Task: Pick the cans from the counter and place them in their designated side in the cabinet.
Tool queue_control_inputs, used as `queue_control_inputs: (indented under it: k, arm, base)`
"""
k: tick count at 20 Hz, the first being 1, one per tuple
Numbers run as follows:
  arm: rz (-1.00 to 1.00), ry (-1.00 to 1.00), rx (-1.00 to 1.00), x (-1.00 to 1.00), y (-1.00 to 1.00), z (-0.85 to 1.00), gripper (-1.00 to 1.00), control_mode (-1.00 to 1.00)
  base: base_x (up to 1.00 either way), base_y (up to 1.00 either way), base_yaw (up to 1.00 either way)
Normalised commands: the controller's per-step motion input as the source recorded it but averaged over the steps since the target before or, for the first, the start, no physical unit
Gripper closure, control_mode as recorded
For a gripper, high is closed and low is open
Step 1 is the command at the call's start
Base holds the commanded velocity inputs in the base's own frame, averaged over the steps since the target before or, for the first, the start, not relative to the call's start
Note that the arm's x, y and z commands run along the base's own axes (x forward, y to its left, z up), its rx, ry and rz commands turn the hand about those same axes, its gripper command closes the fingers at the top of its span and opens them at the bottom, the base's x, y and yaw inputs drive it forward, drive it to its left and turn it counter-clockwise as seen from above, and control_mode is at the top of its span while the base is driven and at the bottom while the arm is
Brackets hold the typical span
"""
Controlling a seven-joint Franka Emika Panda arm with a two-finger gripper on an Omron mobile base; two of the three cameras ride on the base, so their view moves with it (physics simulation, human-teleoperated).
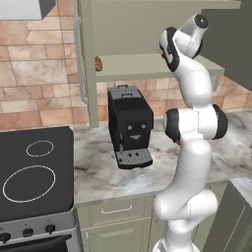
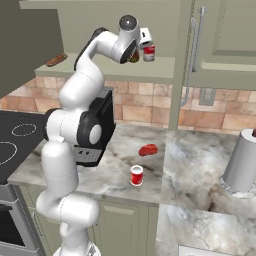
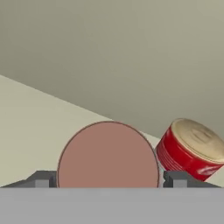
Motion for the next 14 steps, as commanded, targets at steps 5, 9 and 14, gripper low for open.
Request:
queue_control_inputs:
  k: [5,9,14]
  arm:
    - [0.04,-0.14,0.0,0.07,0.0,-0.13,-1.0,-1.0]
    - [0.04,-0.13,0.0,0.07,0.0,-0.03,-1.0,-1.0]
    - [0.05,-0.15,0.0,0.01,0.0,0.04,-1.0,-1.0]
  base:
    - [0.0,0.0,0.0]
    - [0.0,0.0,0.0]
    - [0.0,0.0,0.0]
